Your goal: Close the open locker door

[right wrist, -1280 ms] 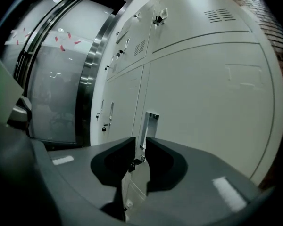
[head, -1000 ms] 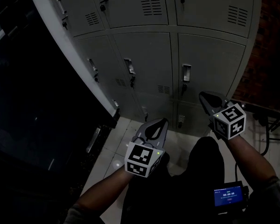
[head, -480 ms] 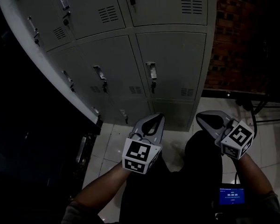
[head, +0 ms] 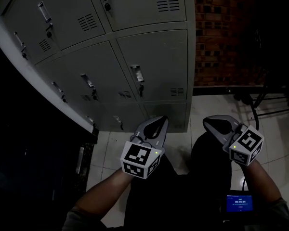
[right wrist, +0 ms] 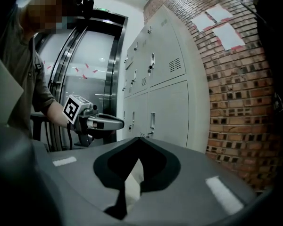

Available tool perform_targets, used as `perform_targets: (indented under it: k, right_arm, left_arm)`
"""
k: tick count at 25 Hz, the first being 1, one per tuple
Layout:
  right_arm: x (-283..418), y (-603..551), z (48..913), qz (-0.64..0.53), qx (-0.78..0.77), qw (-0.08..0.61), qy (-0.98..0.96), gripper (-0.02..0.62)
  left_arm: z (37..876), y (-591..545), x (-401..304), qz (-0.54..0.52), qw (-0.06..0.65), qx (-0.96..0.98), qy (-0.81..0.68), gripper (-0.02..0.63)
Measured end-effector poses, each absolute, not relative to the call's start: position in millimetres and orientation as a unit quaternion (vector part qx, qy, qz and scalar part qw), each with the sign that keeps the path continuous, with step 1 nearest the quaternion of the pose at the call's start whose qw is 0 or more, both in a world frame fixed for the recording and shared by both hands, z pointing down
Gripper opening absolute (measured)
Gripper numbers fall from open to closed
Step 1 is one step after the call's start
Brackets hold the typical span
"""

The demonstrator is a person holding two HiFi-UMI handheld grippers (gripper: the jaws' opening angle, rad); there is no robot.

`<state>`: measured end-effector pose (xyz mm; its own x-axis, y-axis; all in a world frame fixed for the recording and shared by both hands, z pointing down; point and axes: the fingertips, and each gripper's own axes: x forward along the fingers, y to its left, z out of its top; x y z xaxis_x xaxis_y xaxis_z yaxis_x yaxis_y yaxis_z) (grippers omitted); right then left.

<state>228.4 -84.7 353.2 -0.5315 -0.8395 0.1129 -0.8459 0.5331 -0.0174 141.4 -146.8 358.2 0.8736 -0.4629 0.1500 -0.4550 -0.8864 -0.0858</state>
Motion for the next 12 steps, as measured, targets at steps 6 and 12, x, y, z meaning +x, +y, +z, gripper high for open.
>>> perform_targets:
  k: [6,12]
  right_arm:
    - [244.0,-76.8,361.9,0.037,0.498,0.065,-0.864,0.005]
    - [242.0,-75.5,364.5,0.035,0.495,0.069,-0.866,0.005]
  left_arm:
    - [362.3,-141.2,150.5,-0.089,0.025,-0.968,0.235,0.002]
    - [366.2,-141.3,150.7,-0.094,0.026,-0.967,0.234,0.002]
